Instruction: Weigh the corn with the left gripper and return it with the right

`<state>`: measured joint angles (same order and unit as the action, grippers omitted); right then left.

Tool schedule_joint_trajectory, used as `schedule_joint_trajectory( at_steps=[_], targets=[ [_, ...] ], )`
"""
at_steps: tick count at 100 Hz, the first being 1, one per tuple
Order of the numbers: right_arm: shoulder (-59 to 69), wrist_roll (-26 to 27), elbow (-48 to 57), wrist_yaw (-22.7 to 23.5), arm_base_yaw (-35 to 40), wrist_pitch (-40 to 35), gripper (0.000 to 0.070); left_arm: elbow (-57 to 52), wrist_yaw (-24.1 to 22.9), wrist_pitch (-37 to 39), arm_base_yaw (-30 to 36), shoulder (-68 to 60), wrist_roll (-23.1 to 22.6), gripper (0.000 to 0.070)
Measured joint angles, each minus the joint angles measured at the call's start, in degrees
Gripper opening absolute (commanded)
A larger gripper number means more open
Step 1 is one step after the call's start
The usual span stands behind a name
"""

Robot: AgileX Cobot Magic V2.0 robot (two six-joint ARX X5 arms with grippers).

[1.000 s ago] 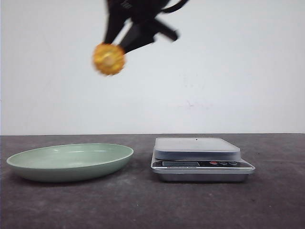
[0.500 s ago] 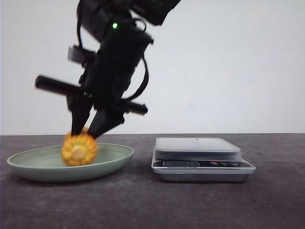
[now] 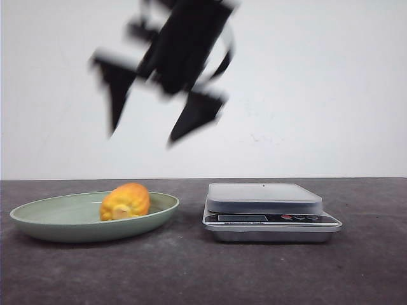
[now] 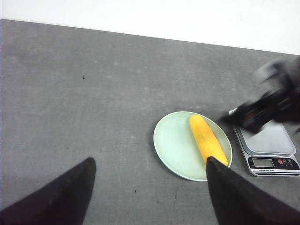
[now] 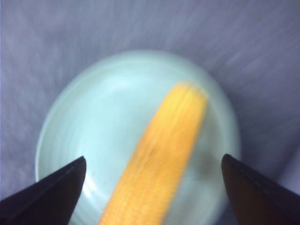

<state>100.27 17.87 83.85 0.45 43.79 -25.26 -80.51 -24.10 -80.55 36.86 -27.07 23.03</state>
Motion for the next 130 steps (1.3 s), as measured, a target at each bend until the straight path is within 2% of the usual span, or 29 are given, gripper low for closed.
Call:
schedule_joint_trajectory(
  at_steps=[30, 60, 73, 78, 82, 87, 93, 94, 110, 130],
  targets=[
    [-29.0, -4.9, 0.1, -0.8, -10.3, -13.6, 0.0562, 1.0, 0.0, 2.5, 0.0, 0.0, -1.5, 0.0429],
    [-55.1, -7.4, 0.2, -15.3, -11.3, -34.5, 0.0562, 9.9, -0.1, 12.6, 0.0, 1.6, -4.9, 0.0429],
    [-64.8, -7.0, -3.7, -16.0, -11.3, -39.5, 0.0554, 16.2, -0.1, 17.0, 0.0, 4.7, -5.1, 0.0423],
    [-68.5, -6.9, -6.2, -16.7, -11.3, -40.1, 0.0493, 18.8, -0.1, 18.1, 0.0, 6.2, -5.1, 0.0374],
    [-71.4, -6.7, -8.4, -16.8, -11.3, -40.0, 0.0403, 20.8, 0.0, 18.9, 0.0, 7.3, -5.0, 0.0315],
    [-74.9, -6.0, -11.4, -16.8, -11.3, -40.1, 0.0261, 22.8, 0.0, 19.7, 0.0, 8.6, -4.9, 0.0206],
    [-78.7, -5.2, -14.9, -16.8, -11.3, -40.1, 0.0023, 24.6, 0.0, 20.4, 0.0, 9.7, -4.8, 0.0025],
    [-79.3, -5.0, -15.5, -16.8, -11.3, -40.1, 0.0000, 24.8, 0.0, 20.6, 0.0, 9.8, -4.7, 0.0000],
    [-84.9, -4.1, -22.2, -16.8, -11.3, -38.5, 0.0007, 25.7, 0.1, 23.8, 0.0, 10.4, -4.2, 0.0000],
    [-85.3, -3.6, -23.4, -16.8, -11.3, -39.3, 0.0007, 25.7, 0.0, 25.9, 0.0, 10.4, -4.2, 0.0000]
  ],
)
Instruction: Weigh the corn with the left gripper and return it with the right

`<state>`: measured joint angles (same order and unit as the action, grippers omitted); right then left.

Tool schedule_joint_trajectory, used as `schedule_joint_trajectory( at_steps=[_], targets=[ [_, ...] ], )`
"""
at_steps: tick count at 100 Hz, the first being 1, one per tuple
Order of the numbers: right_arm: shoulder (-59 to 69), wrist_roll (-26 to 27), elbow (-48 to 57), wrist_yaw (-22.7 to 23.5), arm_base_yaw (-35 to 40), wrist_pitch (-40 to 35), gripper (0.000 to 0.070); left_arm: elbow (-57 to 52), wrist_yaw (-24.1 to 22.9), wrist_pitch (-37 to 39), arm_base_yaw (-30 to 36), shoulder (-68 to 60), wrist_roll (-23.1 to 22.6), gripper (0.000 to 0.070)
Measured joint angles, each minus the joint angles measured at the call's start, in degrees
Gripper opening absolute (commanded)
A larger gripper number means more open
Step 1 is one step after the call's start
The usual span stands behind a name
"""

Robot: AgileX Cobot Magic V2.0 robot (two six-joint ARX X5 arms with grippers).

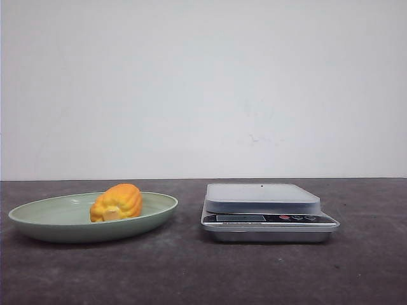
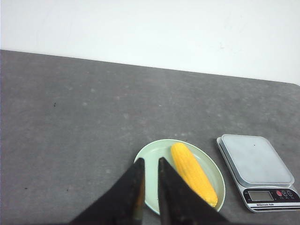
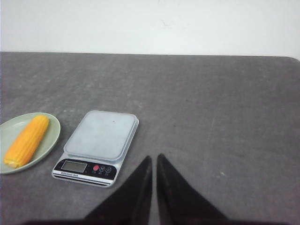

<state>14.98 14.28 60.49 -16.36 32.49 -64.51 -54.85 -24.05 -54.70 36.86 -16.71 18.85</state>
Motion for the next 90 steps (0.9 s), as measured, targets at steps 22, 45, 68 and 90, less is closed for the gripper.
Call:
schedule_joint_trajectory(
  at_steps=[22, 45, 68, 90],
  targets=[
    [0.0, 0.1, 0.0, 0.0, 0.0, -0.4, 0.0007, 0.0, 0.0, -0.1, 0.0, 0.0, 0.0, 0.0000],
    [0.0, 0.1, 0.0, 0.0, 0.0, -0.4, 0.0007, 0.0, 0.0, -0.1, 0.0, 0.0, 0.0, 0.0000],
    [0.0, 0.1, 0.0, 0.0, 0.0, -0.4, 0.0007, 0.2, 0.0, 0.4, -2.8, 0.0, 0.0, 0.0000],
    [0.0, 0.1, 0.0, 0.0, 0.0, -0.4, 0.0007, 10.8, 0.5, 11.8, -15.9, 4.3, -1.4, 0.0000]
  ],
)
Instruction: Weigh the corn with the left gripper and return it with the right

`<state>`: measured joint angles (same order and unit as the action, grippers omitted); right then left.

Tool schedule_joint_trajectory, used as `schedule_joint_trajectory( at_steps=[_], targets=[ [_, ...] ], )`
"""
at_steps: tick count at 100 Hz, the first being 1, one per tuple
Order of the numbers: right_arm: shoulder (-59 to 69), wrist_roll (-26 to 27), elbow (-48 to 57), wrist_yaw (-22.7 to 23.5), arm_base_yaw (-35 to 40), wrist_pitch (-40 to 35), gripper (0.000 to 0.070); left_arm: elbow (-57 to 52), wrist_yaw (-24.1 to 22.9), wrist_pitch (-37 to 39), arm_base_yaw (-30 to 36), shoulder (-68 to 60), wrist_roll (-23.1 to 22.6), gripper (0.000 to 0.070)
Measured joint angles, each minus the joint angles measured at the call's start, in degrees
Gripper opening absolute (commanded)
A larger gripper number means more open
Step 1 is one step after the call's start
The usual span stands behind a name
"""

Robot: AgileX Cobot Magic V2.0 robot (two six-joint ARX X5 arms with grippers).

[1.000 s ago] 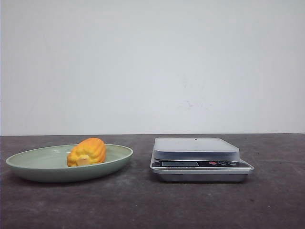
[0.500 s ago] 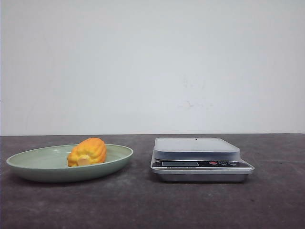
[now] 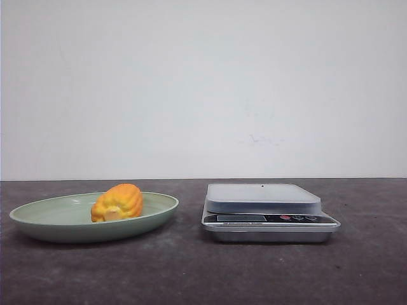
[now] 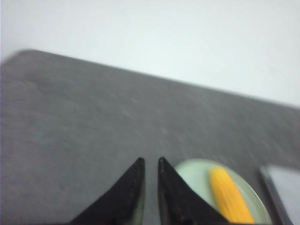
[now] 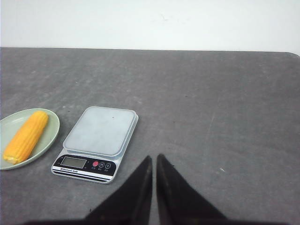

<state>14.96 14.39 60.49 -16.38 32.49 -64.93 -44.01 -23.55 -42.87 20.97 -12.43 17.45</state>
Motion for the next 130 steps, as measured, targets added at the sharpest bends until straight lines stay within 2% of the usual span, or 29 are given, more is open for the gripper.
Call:
schedule_joint_trajectory(
  at_steps=[7, 16, 28, 43, 65, 76, 130],
  targets=[
    [0.0, 0.0, 0.0, 0.0, 0.0, 0.0, 0.0007, 6.2, 3.1, 7.1, -4.4, 2.7, -1.3, 0.0000],
    [0.0, 0.0, 0.0, 0.0, 0.0, 0.0, 0.0007, 15.1, 9.4, 16.0, -9.8, 6.5, -3.5, 0.0000],
    [0.0, 0.0, 0.0, 0.0, 0.0, 0.0, 0.0007, 26.9, 16.2, 26.1, -14.3, 10.9, -6.0, 0.0000],
    [0.0, 0.0, 0.0, 0.0, 0.0, 0.0, 0.0007, 38.1, 19.6, 36.0, -17.6, 12.1, -6.8, 0.0000],
    [0.0, 0.0, 0.0, 0.0, 0.0, 0.0, 0.0007, 42.2, 22.0, 36.6, -20.6, 12.1, -6.9, 0.0000],
    [0.0, 0.0, 0.0, -0.1, 0.0, 0.0, 0.0007, 42.2, 22.2, 32.1, -20.6, 12.2, -7.0, 0.0000],
    [0.0, 0.0, 0.0, -0.1, 0.0, 0.0, 0.0007, 42.2, 22.3, 32.3, -20.6, 12.2, -7.0, 0.0000]
  ],
)
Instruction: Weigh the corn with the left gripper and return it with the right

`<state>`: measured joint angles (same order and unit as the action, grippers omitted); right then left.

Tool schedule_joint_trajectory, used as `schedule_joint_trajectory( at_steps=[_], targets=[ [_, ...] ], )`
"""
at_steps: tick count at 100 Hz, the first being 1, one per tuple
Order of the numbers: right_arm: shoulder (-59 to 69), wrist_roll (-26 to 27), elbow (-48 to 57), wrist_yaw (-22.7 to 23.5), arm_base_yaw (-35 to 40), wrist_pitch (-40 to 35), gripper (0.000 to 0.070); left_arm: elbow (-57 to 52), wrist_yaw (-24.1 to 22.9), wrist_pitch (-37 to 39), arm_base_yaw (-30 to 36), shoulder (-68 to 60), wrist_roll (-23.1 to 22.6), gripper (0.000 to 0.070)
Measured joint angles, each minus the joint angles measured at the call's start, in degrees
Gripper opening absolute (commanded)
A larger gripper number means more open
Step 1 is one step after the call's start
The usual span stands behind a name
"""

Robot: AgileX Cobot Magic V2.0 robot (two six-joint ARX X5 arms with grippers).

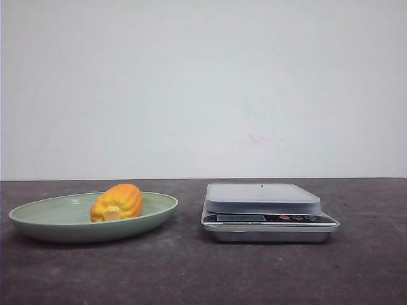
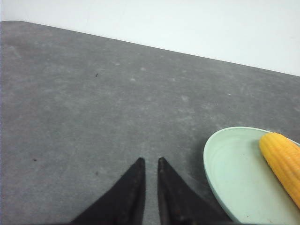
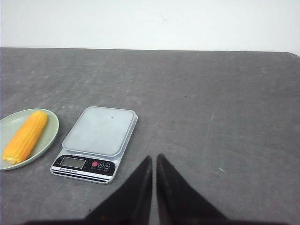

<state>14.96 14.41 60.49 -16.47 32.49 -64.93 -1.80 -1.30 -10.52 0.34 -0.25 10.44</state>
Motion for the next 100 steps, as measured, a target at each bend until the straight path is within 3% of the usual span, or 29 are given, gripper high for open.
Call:
schedule_joint_trajectory(
  at_steps=[23, 31, 39, 60, 68, 86, 100],
  targets=[
    [0.0, -0.1, 0.0, -0.1, 0.0, 0.0, 0.0007, 0.0, 0.0, 0.0, 0.0, 0.0, 0.0, 0.0000],
    [-0.1, -1.0, 0.0, -3.1, -0.9, 1.2, 0.0007, 0.0, 0.0, 0.0, 0.0, 0.0, 0.0, 0.0000],
    [-0.5, -1.6, -0.1, -7.1, -5.0, 3.8, 0.0007, 0.0, 0.0, 0.0, 0.0, 0.0, 0.0, 0.0000],
    [-4.9, -4.3, -11.1, -10.1, -19.9, 17.7, 0.0007, 0.0, 0.0, 0.0, 0.0, 0.0, 0.0, 0.0000],
    [-7.2, -4.8, -18.5, -7.1, -24.0, 26.4, 0.0007, 0.0, 0.0, 0.0, 0.0, 0.0, 0.0, 0.0000],
    [-11.6, -6.1, -36.7, 6.1, -28.9, 45.0, 0.0007, 0.0, 0.0, 0.0, 0.0, 0.0, 0.0, 0.0000],
    [-14.3, -7.3, -50.0, 10.2, -30.0, 54.3, 0.0007, 0.0, 0.0, 0.0, 0.0, 0.0, 0.0, 0.0000]
  ],
)
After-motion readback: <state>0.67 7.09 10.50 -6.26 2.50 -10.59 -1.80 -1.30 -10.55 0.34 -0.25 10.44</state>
